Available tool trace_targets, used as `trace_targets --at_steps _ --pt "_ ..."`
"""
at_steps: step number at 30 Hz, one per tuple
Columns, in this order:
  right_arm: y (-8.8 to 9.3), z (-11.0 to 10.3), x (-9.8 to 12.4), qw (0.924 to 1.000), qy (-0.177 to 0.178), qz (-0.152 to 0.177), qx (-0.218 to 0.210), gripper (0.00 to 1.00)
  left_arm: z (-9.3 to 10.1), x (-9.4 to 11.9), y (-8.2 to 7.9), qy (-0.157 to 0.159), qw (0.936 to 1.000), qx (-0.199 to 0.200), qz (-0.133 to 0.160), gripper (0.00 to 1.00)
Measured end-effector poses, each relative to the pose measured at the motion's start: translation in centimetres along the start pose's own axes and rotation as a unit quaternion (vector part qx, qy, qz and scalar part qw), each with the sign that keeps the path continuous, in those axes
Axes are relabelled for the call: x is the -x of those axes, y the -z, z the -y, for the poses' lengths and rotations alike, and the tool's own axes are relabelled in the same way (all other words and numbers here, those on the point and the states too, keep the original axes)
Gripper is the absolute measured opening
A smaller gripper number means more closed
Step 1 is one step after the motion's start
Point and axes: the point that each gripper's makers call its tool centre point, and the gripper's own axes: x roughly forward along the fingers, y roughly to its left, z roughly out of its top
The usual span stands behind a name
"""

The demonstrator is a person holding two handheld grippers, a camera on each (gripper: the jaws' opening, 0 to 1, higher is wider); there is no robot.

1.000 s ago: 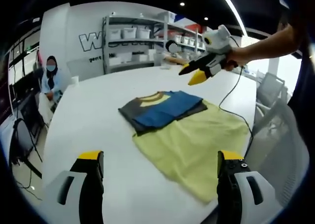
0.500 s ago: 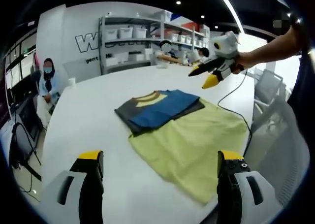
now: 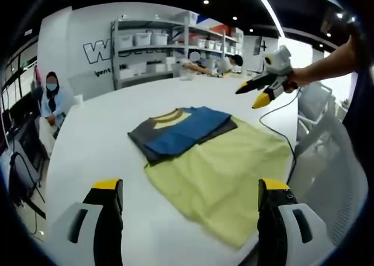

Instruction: Fold the garment on the visible template until the final outline fits inside the template.

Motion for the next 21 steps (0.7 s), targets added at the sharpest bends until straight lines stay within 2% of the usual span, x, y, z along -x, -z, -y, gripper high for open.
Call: trace_targets --at_steps 7,16,21 --pt "1.6 -0.5 1.5 0.9999 0.004 0.003 -0.012 0.63 0.4 -0.2 0.0 0.008 1.0000 -0.004 -0.003 0.99" --pt "5.0 -2.3 3.2 0.9997 0.003 -0.009 -0.024 0.63 1.7 -0.7 1.4 0.021 0.9997 -0.002 -0.014 0.99" --pt "6.6 -3.5 3.9 0.9996 -0.006 -0.024 -0.015 0.62 2.5 -0.6 2.0 0.029 0.9993 -0.004 -0.021 0.99"
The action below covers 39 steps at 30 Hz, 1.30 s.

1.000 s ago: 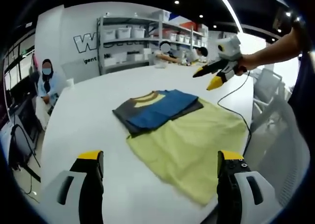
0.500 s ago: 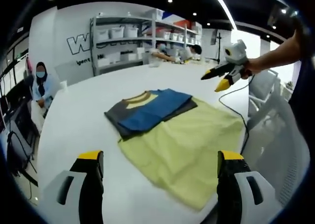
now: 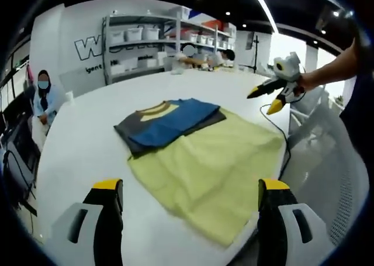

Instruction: Fold the garment on the visible template until the final outline fits inside the template.

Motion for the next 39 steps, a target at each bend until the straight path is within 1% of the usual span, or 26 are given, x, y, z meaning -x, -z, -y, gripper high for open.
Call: trace_targets --at_steps 7,11,12,15,23,25,27,29,32,35,39 --pt "2.3 -1.0 0.7 0.9998 -0.005 -0.018 -0.003 0.60 0.5 -0.1 0.6 0.003 1.0000 0.003 -0.004 0.97" --pt "3.6 -1.4 1.0 0.9996 -0.004 -0.028 0.005 0.55 0.9 -0.1 1.0 0.007 1.0000 -0.001 -0.007 0.96" --pt "4.1 -1.6 1.1 0.9995 -0.005 -0.031 0.004 0.54 1.1 -0.2 1.1 0.007 0.9999 -0.001 -0.008 0.96" --pt "4.8 -1.6 1.3 0.9993 -0.002 -0.038 -0.001 0.53 1.3 -0.1 1.6 0.008 0.9998 -0.007 -0.014 0.94" --pt "6.9 -2.3 1.8 0.9985 -0.006 -0.055 -0.008 0.47 2.5 -0.2 2.6 0.025 0.9991 -0.011 -0.032 0.86" --pt "7.5 -2.2 1.8 0.9980 0.001 -0.063 0.005 0.47 2.7 -0.3 2.7 0.029 0.9991 -0.007 -0.031 0.84" --pt "8.0 -2.6 1.9 0.9976 -0.008 -0.068 -0.012 0.44 2.7 -0.4 2.9 0.030 0.9989 -0.009 -0.035 0.83" --pt "8.4 -2.5 1.9 0.9974 -0.006 -0.072 -0.005 0.41 2.7 -0.4 3.1 0.033 0.9987 -0.007 -0.038 0.79" --pt "8.8 -3.0 2.0 0.9969 -0.012 -0.078 -0.001 0.37 2.8 -0.4 3.8 0.039 0.9981 -0.002 -0.048 0.74" --pt "9.2 -3.1 1.9 0.9961 -0.016 -0.087 -0.001 0.35 2.9 -0.2 4.6 0.044 0.9975 -0.001 -0.056 0.69" --pt "9.7 -3.5 1.9 0.9949 -0.024 -0.097 0.001 0.30 3.2 0.0 5.4 0.051 0.9965 -0.003 -0.066 0.65"
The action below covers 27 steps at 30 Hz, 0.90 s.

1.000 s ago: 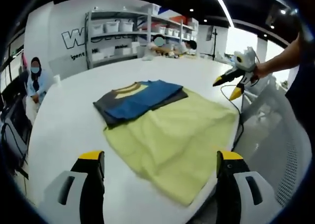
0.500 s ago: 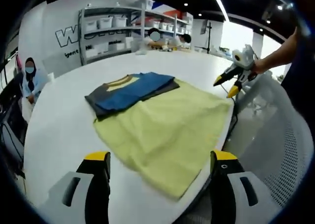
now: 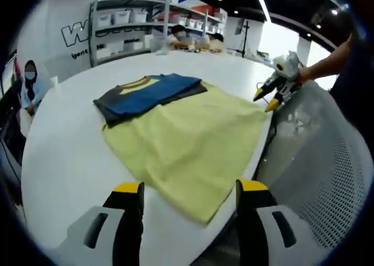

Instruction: Fold the garment on the visible template until the final outline fits inside the template.

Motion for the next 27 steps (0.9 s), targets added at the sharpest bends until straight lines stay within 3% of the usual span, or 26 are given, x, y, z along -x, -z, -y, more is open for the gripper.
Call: trace_targets --at_steps 2,5,12,27 --pt "0.1 -0.1 -0.1 1.0000 -0.001 -0.003 0.003 0.26 0.1 0.0 0.3 0.002 1.0000 0.001 -0.006 0.64" --pt "0.5 -0.2 -0.1 0.9997 -0.004 -0.014 0.019 0.13 0.2 -0.2 0.7 0.004 0.9999 0.002 -0.012 0.62" --pt "0.7 -0.2 0.0 0.9998 -0.004 -0.018 0.007 0.16 1.1 -0.6 1.1 0.019 0.9995 -0.005 -0.024 0.57" --pt "1.1 -0.7 -0.2 0.9997 -0.002 -0.023 0.009 0.12 1.3 -0.6 2.5 0.027 0.9979 0.021 -0.056 0.27"
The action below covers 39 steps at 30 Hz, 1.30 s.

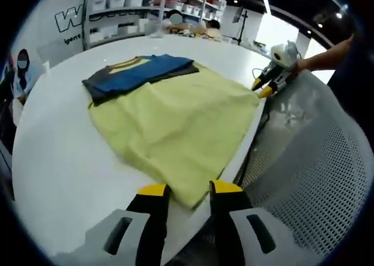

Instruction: Fold the garment on the visible template until the final outline fits inside the template.

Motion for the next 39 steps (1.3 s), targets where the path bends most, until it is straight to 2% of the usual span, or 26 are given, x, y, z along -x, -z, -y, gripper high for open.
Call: trace_targets --at_steps 7,10,13,18,27,34,39 --pt "0.1 0.2 0.0 0.9998 0.001 -0.012 0.018 0.08 -0.7 -0.1 0.4 -0.017 0.9998 0.000 -0.009 0.12" --pt "0.0 0.0 0.0 0.9994 0.003 -0.019 0.028 0.02 -0.6 -0.1 0.5 -0.016 0.9998 0.002 -0.013 0.10" --pt "-0.2 0.0 0.0 0.9991 0.008 -0.022 0.037 0.00 -0.5 0.0 0.6 -0.017 0.9996 -0.001 -0.023 0.03" --pt "-1.0 0.1 0.5 0.9994 0.014 -0.017 0.028 0.00 -0.4 0.8 0.1 -0.013 0.9988 0.034 -0.031 0.03" --pt "-3.0 0.5 2.5 0.9998 0.018 0.008 0.008 0.00 -0.4 2.3 -1.6 -0.007 0.9995 0.018 -0.026 0.03" --pt "-4.2 0.4 3.6 0.9996 0.014 0.013 0.019 0.00 -0.6 3.6 -2.7 -0.005 0.9996 0.017 -0.020 0.03" --pt "-6.1 0.8 4.9 0.9989 0.018 0.029 0.031 0.00 -1.6 4.7 -4.2 -0.016 0.9998 0.010 -0.008 0.03"
